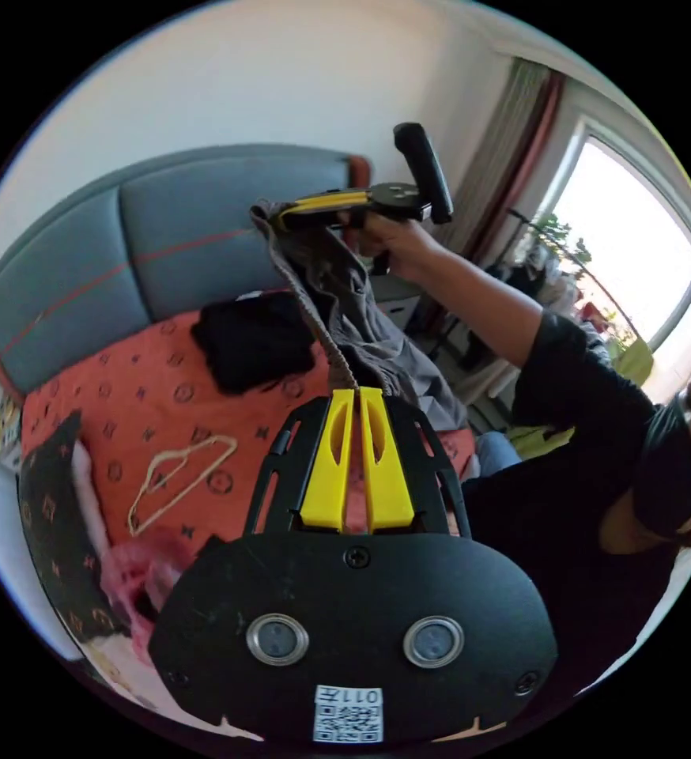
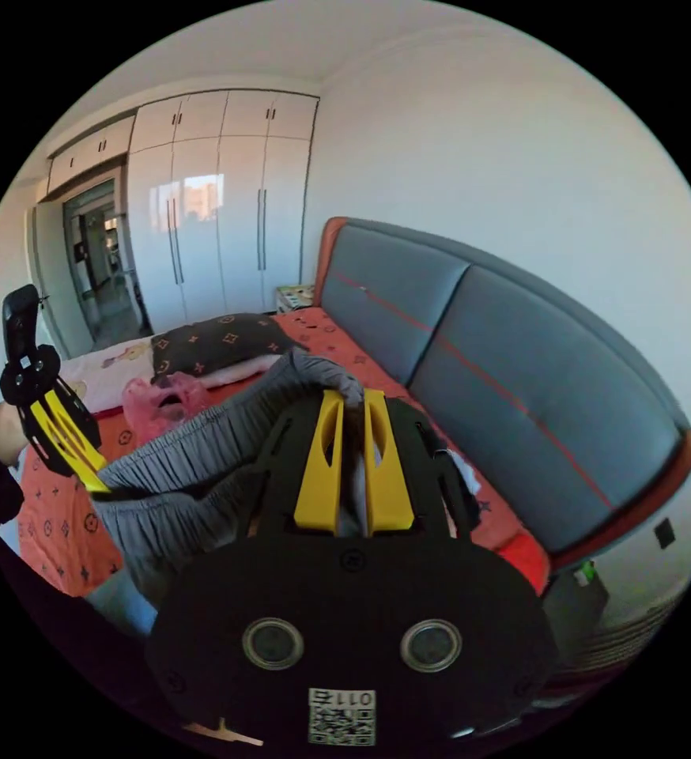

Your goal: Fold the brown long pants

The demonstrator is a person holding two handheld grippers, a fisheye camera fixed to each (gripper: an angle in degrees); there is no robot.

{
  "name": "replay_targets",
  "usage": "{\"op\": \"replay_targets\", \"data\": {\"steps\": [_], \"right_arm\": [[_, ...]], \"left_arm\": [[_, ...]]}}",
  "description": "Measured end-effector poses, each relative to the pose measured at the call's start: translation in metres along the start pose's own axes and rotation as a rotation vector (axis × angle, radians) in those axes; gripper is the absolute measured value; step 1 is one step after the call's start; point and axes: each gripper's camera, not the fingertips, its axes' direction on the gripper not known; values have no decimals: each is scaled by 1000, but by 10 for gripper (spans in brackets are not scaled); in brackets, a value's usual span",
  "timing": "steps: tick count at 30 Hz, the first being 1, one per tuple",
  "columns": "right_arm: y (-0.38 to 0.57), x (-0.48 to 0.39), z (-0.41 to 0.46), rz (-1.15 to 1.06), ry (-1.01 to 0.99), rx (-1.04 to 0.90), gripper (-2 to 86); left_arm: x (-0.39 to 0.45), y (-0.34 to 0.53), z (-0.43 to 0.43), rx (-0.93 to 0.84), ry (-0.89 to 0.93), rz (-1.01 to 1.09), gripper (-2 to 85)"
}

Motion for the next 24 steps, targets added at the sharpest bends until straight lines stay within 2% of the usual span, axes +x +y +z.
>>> {"op": "replay_targets", "data": {"steps": [4,7,11,14,18,24], "right_arm": [[-23,-51,146,-129,-140,-164,33],[-29,-82,218,-142,-226,-152,40],[-42,-106,277,-117,-345,-77,63],[-32,-126,325,-202,-306,-167,135],[26,-104,351,-195,-220,-325,173],[182,-35,279,-38,-49,-375,148]], "left_arm": [[-84,60,21,-179,-56,-130,8],[-130,96,21,-224,-107,-195,9],[-188,141,5,-268,-169,-321,17],[-218,171,18,-332,-217,-361,37],[-211,186,65,-489,-421,-221,80],[-133,177,132,-530,-588,199,73]]}}
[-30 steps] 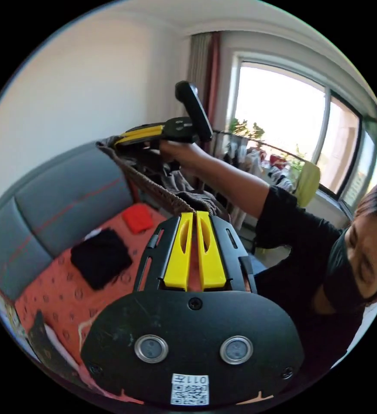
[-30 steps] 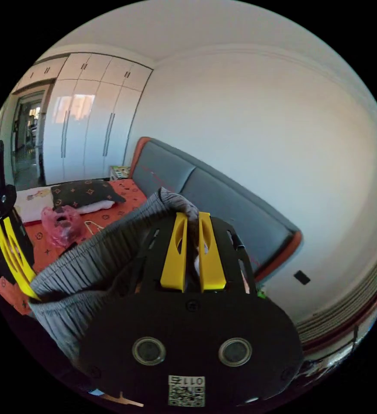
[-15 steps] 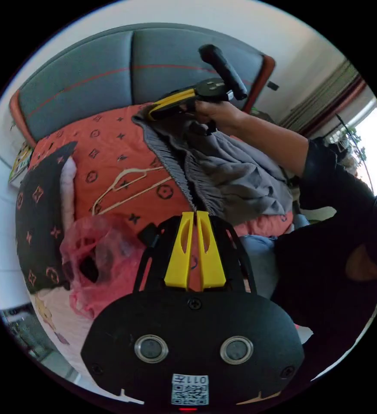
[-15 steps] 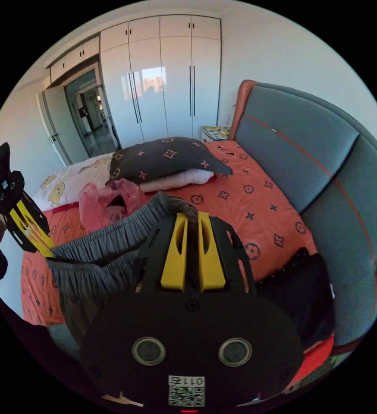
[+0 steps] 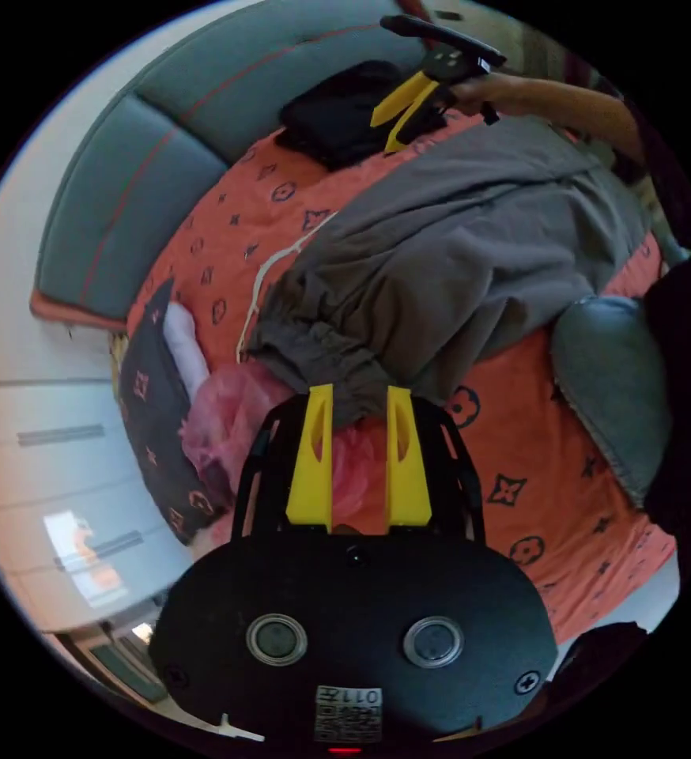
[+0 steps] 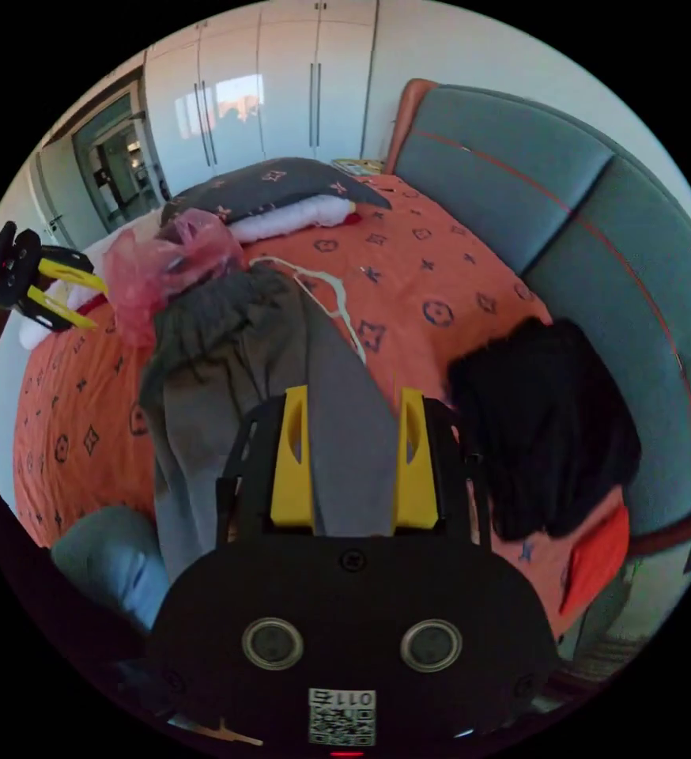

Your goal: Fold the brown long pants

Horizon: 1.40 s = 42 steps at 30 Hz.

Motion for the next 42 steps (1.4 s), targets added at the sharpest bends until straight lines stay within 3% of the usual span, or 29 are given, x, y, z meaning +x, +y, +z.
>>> {"op": "replay_targets", "data": {"steps": [4,9,14,16,21,25,29,33,37,42], "right_arm": [[145,28,-11,244,161,-136,131],[286,41,-25,402,354,-213,120],[367,63,-21,441,428,-284,124],[389,86,-19,516,377,-253,124],[412,124,0,582,254,-178,121],[425,148,31,619,172,-173,106],[435,165,43,592,115,-241,38],[440,168,11,527,262,-131,17],[431,186,-18,459,363,-43,11],[405,238,-35,457,407,16,10]], "left_arm": [[54,-49,2,167,-1,105,62],[81,-106,31,224,-24,98,69],[61,-138,71,182,114,-59,72],[39,-137,84,218,265,-213,63],[45,-121,88,361,341,-468,44],[107,-118,106,419,171,-517,34],[140,-110,140,440,144,-599,26],[128,-102,153,458,90,-669,23],[94,-102,172,384,-42,-550,27],[24,-103,197,293,-21,-512,31]]}}
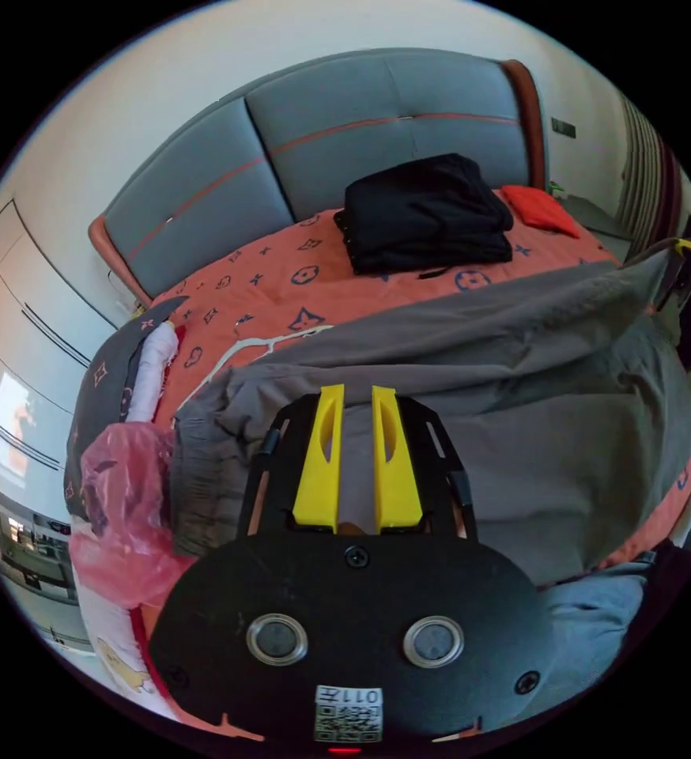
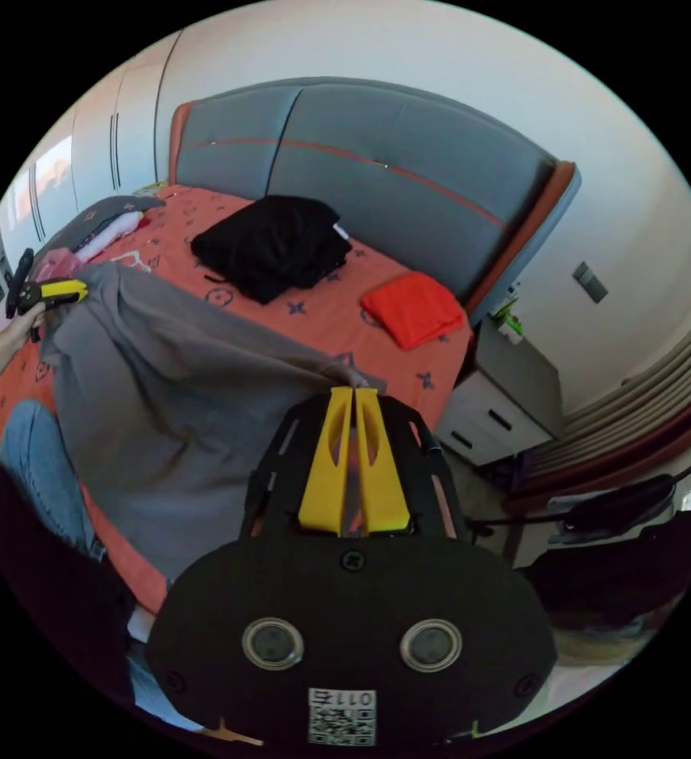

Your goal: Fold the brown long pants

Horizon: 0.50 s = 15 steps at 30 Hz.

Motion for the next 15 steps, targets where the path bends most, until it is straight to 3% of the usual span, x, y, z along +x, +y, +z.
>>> {"op": "replay_targets", "data": {"steps": [8,11,15], "right_arm": [[-91,88,25,127,125,83,22],[-99,113,77,180,176,-76,49],[-67,121,146,216,210,-308,149]], "left_arm": [[-20,-23,20,33,10,-28,34],[-12,-23,34,3,9,-2,35],[-10,-18,52,-64,1,1,37]]}}
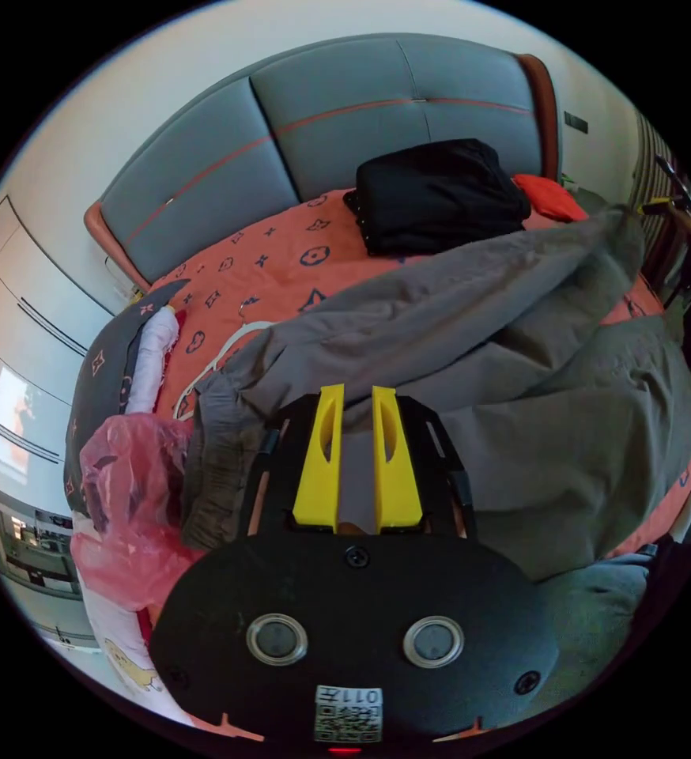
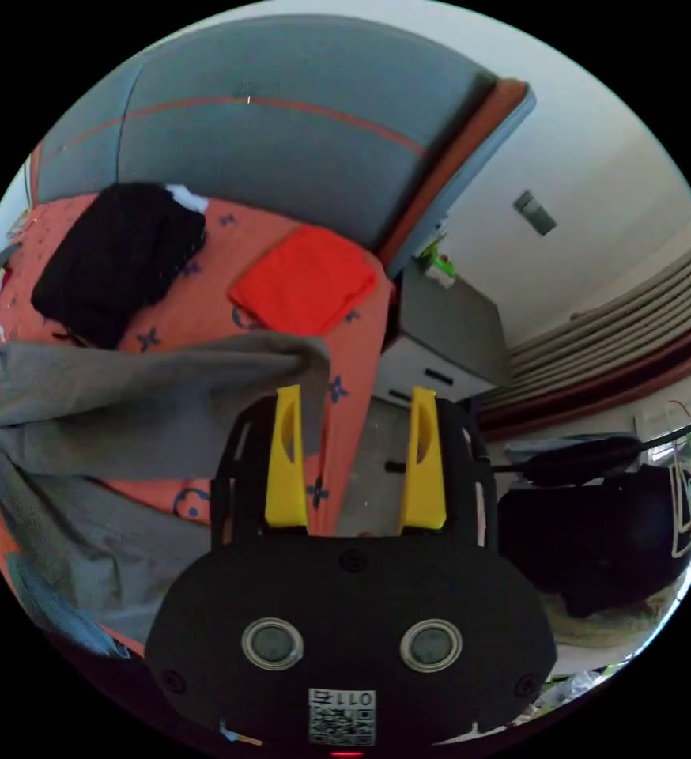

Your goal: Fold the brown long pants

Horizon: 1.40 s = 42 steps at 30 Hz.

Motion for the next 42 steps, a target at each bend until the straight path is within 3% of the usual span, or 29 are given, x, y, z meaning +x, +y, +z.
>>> {"op": "replay_targets", "data": {"steps": [5,11,19,24,29,36,42], "right_arm": [[60,-18,29,-130,-17,29,131],[92,-29,45,-276,26,42,112],[1,-22,55,-386,-63,88,110],[-55,-18,77,-505,-129,72,117],[-97,-19,113,-613,-101,-2,108],[-127,-25,178,-708,-48,-206,77],[-119,-19,176,-702,-56,-153,22]], "left_arm": [[-3,4,14,-46,-55,26,42],[-3,-40,31,-58,-179,214,65],[20,-135,100,-225,-341,602,87],[26,-161,140,-319,-370,725,82],[25,-178,168,-375,-270,686,27],[23,-182,169,-313,-341,655,-1],[5,-194,140,-219,-405,579,-3]]}}
